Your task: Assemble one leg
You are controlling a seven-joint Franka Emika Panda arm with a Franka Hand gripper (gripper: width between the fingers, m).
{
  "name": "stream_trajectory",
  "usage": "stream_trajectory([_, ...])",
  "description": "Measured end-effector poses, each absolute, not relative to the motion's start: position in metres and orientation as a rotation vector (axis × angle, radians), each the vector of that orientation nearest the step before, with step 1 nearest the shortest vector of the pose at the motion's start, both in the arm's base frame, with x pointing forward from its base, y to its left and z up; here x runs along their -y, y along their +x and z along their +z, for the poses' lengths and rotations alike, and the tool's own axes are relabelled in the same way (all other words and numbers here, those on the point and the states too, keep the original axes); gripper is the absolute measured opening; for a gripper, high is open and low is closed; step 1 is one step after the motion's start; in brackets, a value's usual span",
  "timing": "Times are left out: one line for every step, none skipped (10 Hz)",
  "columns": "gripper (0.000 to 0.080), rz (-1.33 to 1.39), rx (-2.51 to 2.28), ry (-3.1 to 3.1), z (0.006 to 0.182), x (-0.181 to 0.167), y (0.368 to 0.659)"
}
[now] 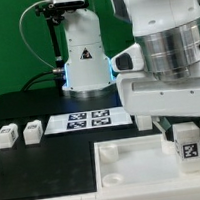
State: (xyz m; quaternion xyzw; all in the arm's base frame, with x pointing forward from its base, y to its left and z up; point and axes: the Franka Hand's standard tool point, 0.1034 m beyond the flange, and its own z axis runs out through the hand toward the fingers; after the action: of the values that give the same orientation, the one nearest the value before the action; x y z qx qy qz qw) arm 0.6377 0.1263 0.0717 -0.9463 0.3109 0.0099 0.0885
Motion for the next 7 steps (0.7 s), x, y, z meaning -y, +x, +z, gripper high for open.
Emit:
stream_trajectory([0.0648,0.012,-0.737,-2.874,0.0718,-0.1256,0.6376])
stream_trajectory([0.0648,-0.016,-0.486,-2.941,0.0723,-0.1240,0.6380])
stream_trajectory([0.0648,-0.064,-0.205,-2.984,0.0723,-0.1216,0.6401])
stream_trajectory([0.0648,-0.136,-0.191,-2.983,0.0716,-0.1226,0.6420])
stream_trajectory([0.0648,-0.126,-0.250,-2.976,0.0700,-0.1234,0.6398])
stream_trajectory([0.0518,-0.128,-0.246,-2.976,0.0700,-0.1229,0.6402])
stream_trajectory([0.0384,-0.123,-0.316,-2.967,0.0697,-0.1232,0.6402])
